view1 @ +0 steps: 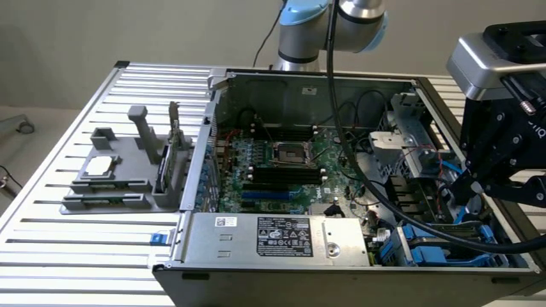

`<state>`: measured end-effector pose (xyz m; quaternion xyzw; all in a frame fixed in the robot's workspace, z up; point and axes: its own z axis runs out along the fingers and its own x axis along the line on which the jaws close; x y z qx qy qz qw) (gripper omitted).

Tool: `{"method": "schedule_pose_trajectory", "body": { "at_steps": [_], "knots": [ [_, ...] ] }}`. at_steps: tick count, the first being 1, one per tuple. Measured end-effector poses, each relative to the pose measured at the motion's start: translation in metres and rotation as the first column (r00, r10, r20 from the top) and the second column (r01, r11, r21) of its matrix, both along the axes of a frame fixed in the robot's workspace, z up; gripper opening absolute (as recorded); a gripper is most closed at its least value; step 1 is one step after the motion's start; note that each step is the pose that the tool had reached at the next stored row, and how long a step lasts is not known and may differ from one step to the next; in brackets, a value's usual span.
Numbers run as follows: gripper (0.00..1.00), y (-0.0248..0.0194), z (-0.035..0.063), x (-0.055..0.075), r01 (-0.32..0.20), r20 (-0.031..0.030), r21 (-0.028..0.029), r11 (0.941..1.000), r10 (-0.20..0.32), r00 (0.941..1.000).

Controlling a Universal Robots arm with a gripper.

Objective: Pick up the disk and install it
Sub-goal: 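Insert the first disk wire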

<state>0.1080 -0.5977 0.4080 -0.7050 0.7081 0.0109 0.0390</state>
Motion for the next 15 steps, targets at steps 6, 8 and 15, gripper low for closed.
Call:
{"method": "schedule_pose_trajectory", "body": {
  "at_steps": [6, 8, 15],
  "knots": [
    [0.11, 0.0, 0.0, 0.0, 0.0, 0.0, 0.0, 1.0, 0.0, 1.0],
    [0.11, 0.0, 0.0, 0.0, 0.0, 0.0, 0.0, 1.0, 0.0, 1.0],
    [0.11, 0.0, -0.0011, 0.0003, 0.09, 0.0, 0.0001, 0.9959, -0.09, 0.9959]
  ]
}}
